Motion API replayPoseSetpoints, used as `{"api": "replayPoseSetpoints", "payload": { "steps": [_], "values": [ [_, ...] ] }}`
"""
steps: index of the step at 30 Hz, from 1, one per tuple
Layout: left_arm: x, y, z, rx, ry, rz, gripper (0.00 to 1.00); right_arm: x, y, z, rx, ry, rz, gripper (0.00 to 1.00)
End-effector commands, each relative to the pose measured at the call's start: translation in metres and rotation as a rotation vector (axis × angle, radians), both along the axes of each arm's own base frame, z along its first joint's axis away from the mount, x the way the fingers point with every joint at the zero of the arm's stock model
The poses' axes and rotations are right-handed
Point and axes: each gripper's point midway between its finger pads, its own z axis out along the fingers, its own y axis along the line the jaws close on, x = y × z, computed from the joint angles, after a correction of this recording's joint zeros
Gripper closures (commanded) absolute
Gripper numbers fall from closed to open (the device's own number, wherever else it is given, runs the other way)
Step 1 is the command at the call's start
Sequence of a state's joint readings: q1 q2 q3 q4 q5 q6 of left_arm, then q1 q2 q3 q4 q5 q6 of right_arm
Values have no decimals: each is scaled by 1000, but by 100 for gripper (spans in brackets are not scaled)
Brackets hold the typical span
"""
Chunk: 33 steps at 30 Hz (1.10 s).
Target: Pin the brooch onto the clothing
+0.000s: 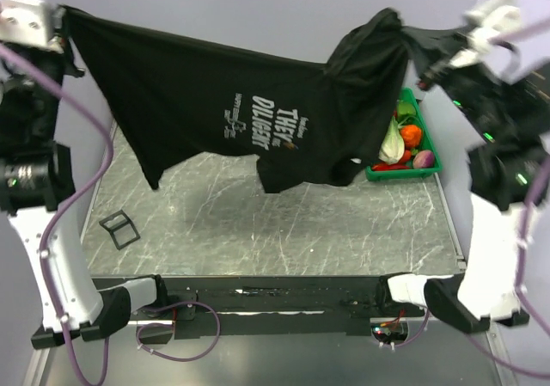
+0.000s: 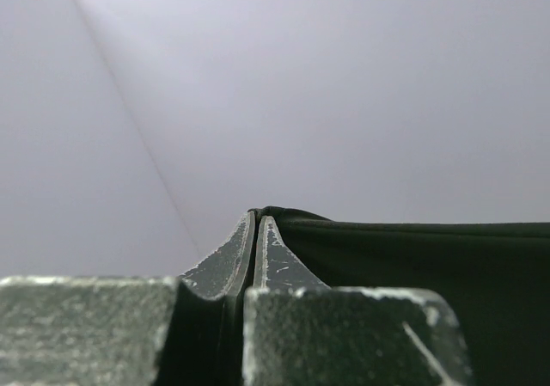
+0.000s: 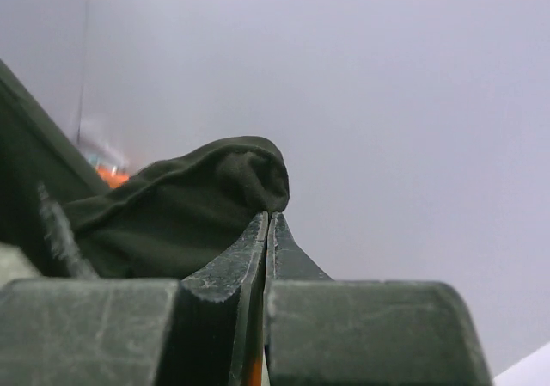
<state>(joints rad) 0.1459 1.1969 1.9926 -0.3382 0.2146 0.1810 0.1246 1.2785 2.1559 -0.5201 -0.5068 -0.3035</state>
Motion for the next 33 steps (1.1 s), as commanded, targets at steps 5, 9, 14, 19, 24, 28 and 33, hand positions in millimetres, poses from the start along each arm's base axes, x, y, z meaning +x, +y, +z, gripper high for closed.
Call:
{"api": "replayPoseSetpoints", "payload": {
  "steps": [5,9,14,19,24,28,33],
  "values": [
    [-54,3,47,47,-164,67,99,-44,-9,26,2,-95,-19,100],
    [-25,11,-4,47,-43,92,99,-16,1,-11,-39,-15,16,100],
    [19,20,-81,53,146,103,99,46,18,-94,-81,160,74,100],
    [68,26,-192,80,360,87,99,99,50,-166,-162,266,159,100],
    [118,22,-306,68,579,8,99,150,104,-267,-345,321,237,100],
    [149,29,-370,75,704,2,99,196,129,-320,-401,404,239,100],
    [189,52,-424,33,837,52,99,274,146,-370,-477,405,122,100]
  ]
}}
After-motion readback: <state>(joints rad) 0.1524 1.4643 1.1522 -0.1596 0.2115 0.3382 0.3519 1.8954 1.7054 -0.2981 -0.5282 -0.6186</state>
